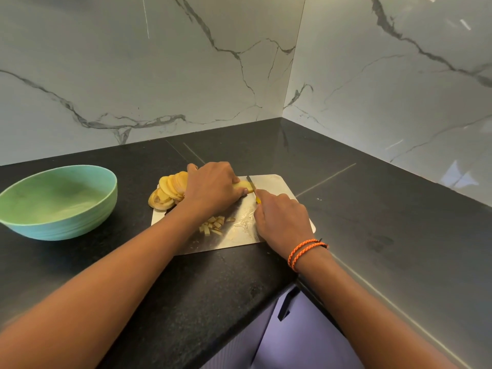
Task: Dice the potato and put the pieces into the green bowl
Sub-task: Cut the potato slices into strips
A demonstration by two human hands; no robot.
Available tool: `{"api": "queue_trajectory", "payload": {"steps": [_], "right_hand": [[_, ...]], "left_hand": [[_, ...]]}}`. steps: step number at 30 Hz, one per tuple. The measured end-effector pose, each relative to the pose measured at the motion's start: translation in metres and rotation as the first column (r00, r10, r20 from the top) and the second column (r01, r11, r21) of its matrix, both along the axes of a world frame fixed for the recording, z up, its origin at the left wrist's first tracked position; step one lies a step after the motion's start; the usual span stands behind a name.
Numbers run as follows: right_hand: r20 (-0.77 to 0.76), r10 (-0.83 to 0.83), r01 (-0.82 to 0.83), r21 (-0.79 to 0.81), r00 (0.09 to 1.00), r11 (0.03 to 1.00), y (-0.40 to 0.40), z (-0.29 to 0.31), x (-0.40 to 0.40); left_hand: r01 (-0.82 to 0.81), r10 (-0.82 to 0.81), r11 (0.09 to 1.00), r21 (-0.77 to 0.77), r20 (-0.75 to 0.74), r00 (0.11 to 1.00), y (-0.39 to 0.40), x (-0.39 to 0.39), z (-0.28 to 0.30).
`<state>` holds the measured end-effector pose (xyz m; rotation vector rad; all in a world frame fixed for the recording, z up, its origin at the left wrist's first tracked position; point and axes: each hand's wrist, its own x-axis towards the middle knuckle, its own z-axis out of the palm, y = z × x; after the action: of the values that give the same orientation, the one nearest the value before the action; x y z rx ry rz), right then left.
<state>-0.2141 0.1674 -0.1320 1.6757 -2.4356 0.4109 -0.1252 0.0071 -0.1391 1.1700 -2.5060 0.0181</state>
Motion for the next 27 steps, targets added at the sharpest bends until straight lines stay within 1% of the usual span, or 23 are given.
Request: {"api": "queue_trajectory", "payload": {"steps": [7,11,15,18,24,27], "right_hand": [[0.026,-0.012,0.012,0.0,1.0,1.0,0.03,-0.002,0.015],[0.055,0.011,-0.009,-0.03,0.998,1.0,0.051,-0.006,0.022],[0.089,-0.016,0.029,-0.142,0.996,0.989,0.05,-0.008,0.022],[0.057,-0.025,0.036,-0.205,0.998,0.978,0.033,-0.005,0.021],[0.069,-0.013,0.02,-0.103,0.998,0.995,-0.001,-0.004,0.013],[0.068,-0.016,0.023,-0.105,0.998,0.994,0.0,-0.005,0.012]], "left_hand": [[-0.029,0.029,0.999,-0.039,0.006,1.0,0.005,0.001,0.0],[-0.041,0.041,0.999,-0.028,-0.004,0.999,0.006,0.003,0.002],[0.017,-0.011,0.994,-0.111,0.055,0.998,0.006,0.007,0.001],[0.044,-0.039,0.994,-0.103,0.05,0.998,0.005,0.008,0.001],[0.055,-0.052,0.994,-0.091,0.027,0.998,0.001,0.009,-0.002],[0.06,-0.059,0.994,-0.086,0.012,0.998,-0.001,0.009,-0.003]]}}
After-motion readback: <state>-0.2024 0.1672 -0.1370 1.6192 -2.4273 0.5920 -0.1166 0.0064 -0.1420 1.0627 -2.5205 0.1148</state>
